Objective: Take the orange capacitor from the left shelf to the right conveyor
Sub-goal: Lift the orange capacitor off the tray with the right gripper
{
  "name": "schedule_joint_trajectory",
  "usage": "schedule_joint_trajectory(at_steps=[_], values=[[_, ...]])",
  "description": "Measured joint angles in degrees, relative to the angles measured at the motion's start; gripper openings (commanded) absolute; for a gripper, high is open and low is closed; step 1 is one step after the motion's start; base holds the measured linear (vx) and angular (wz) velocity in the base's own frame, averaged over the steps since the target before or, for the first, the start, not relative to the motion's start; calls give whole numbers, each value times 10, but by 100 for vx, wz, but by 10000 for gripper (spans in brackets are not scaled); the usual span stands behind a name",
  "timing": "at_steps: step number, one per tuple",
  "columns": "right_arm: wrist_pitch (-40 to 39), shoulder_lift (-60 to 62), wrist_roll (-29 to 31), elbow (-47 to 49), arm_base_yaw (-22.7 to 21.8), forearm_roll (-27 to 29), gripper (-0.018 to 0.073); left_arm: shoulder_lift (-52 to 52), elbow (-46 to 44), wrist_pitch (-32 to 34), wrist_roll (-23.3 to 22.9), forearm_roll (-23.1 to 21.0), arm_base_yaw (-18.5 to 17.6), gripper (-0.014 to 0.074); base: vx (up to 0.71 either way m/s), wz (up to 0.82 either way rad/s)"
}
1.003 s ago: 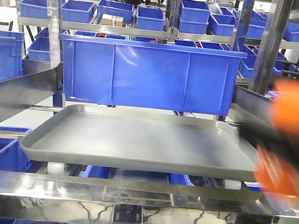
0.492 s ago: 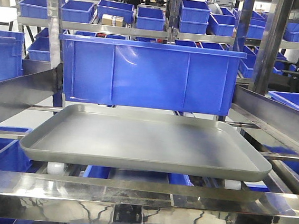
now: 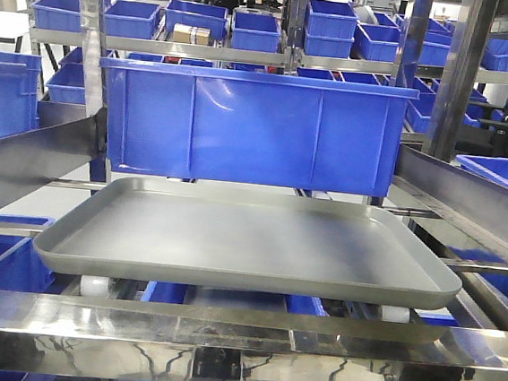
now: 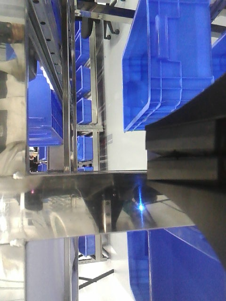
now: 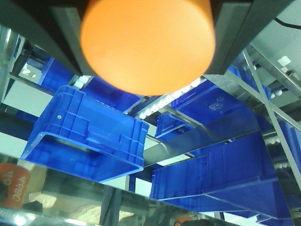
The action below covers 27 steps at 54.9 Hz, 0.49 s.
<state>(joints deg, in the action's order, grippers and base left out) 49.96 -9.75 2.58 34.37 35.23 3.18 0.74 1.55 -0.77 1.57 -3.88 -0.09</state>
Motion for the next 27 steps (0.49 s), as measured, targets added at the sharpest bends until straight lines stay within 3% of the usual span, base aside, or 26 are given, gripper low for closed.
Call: schedule_joint_trajectory(at_steps=[27], values=[[1, 0, 0, 0, 0, 0, 209, 0, 0, 0, 0, 0, 0, -6, 0, 0]])
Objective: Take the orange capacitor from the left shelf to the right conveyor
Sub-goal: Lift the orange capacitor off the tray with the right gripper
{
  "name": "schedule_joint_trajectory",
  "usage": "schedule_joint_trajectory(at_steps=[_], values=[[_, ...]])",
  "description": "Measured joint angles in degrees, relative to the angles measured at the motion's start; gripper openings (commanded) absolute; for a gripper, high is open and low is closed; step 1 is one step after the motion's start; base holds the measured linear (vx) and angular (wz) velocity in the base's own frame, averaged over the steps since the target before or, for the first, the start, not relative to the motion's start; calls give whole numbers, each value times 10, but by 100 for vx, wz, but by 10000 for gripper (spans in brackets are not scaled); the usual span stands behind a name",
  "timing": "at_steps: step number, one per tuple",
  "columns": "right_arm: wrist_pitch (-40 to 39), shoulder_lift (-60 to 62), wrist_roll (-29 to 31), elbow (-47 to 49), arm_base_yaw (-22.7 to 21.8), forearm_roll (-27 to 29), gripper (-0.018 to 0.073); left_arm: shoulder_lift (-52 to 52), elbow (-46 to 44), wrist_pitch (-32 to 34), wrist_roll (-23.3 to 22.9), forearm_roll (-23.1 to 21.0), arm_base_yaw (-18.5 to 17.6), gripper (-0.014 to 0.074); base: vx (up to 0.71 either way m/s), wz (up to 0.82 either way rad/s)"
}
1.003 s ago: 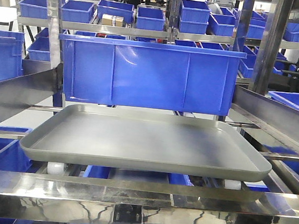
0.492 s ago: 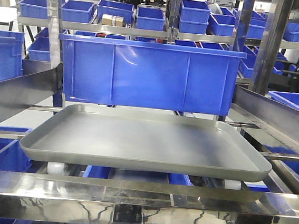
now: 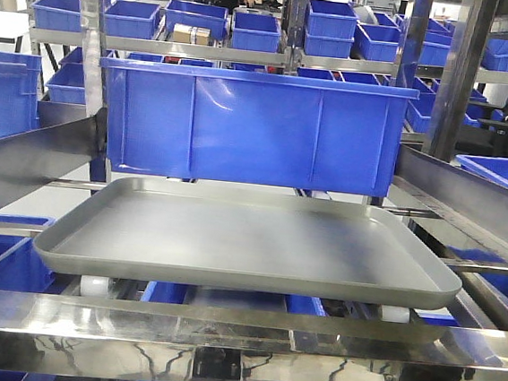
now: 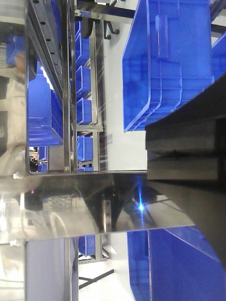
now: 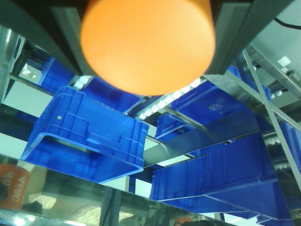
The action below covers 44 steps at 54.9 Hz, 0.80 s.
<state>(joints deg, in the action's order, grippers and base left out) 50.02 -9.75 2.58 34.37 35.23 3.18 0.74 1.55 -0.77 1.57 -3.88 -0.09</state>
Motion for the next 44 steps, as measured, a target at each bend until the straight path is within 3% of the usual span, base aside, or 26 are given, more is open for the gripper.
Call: schedule_joint_trajectory(at_steps=[44], values=[[1, 0, 0, 0, 0, 0, 209, 0, 0, 0, 0, 0, 0, -6, 0, 0]])
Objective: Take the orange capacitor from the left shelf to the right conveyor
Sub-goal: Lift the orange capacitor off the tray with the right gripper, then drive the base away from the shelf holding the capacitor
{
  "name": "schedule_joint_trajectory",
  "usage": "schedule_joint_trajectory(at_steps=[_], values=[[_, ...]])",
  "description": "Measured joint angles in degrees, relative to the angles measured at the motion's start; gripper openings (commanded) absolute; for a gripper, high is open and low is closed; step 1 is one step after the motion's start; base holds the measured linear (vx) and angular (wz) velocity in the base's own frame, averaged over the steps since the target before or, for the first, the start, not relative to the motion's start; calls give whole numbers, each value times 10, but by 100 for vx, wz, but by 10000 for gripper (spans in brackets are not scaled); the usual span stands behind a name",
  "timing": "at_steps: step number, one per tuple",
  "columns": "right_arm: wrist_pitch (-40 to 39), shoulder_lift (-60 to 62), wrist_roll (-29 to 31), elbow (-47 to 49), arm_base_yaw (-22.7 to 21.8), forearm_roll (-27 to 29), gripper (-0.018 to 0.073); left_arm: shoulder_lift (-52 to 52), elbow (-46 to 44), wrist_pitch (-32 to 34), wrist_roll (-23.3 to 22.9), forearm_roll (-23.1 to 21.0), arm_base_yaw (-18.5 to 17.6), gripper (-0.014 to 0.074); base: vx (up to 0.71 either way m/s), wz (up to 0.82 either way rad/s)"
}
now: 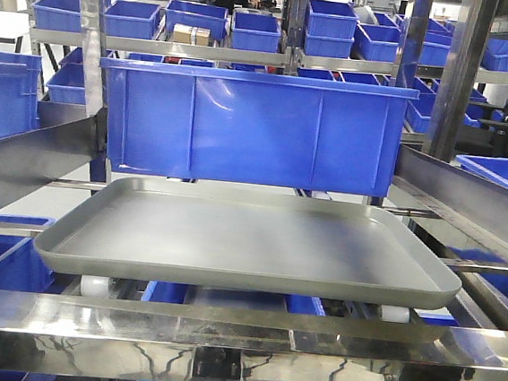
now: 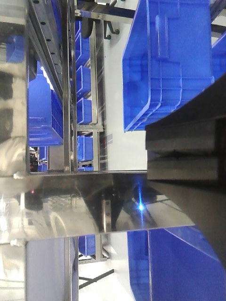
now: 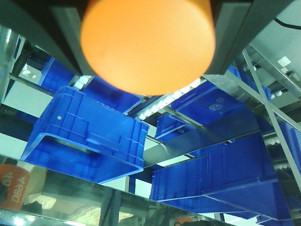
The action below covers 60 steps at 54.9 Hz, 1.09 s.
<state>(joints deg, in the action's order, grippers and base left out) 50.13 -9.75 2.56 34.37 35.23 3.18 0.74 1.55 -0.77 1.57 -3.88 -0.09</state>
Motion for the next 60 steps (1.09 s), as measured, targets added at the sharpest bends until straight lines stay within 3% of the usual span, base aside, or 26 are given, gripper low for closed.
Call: schedule_joint_trajectory(at_steps=[34, 60], values=[[0, 0, 0, 0, 0, 0, 209, 0, 0, 0, 0, 0, 0, -6, -2, 6], [2, 0, 0, 0, 0, -1, 209, 0, 0, 0, 0, 0, 0, -6, -6, 29]])
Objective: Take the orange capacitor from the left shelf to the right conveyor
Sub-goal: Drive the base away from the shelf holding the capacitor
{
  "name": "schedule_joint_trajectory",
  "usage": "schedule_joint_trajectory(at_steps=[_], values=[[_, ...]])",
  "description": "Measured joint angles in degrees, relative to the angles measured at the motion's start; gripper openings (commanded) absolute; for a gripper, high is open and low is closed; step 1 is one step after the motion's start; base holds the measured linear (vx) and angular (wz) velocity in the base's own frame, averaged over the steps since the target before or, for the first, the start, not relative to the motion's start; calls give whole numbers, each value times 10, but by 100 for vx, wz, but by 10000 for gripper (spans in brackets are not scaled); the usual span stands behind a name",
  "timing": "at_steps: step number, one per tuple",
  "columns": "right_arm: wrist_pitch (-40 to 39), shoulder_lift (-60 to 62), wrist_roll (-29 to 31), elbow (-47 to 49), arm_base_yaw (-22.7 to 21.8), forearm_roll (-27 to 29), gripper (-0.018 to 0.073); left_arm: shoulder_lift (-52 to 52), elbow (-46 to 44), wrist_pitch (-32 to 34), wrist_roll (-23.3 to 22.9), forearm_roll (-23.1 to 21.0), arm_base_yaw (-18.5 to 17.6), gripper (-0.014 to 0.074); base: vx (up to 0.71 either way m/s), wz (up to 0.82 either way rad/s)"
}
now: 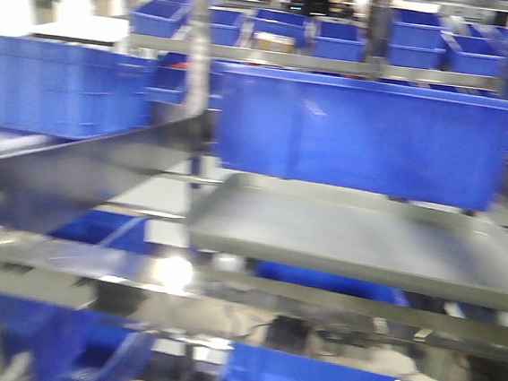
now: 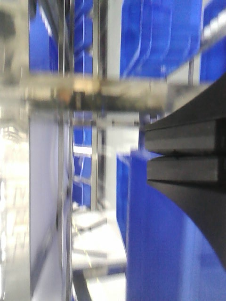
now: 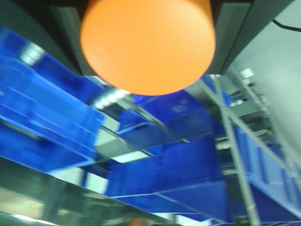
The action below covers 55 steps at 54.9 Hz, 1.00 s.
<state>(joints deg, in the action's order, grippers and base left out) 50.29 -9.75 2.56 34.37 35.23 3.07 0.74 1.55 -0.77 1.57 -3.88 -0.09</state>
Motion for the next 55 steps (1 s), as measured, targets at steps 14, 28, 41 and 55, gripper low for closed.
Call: schedule_joint_trajectory(at_steps=[14, 28, 41, 55], values=[[0, 0, 0, 0, 0, 0, 209, 0, 0, 0, 0, 0, 0, -6, -6, 64], [0, 0, 0, 0, 0, 0, 209, 0, 0, 0, 0, 0, 0, -6, -7, 72], [0, 0, 0, 0, 0, 0, 209, 0, 0, 0, 0, 0, 0, -6, -7, 67], [0, 0, 0, 0, 0, 0, 209, 0, 0, 0, 0, 0, 0, -6, -7, 61]])
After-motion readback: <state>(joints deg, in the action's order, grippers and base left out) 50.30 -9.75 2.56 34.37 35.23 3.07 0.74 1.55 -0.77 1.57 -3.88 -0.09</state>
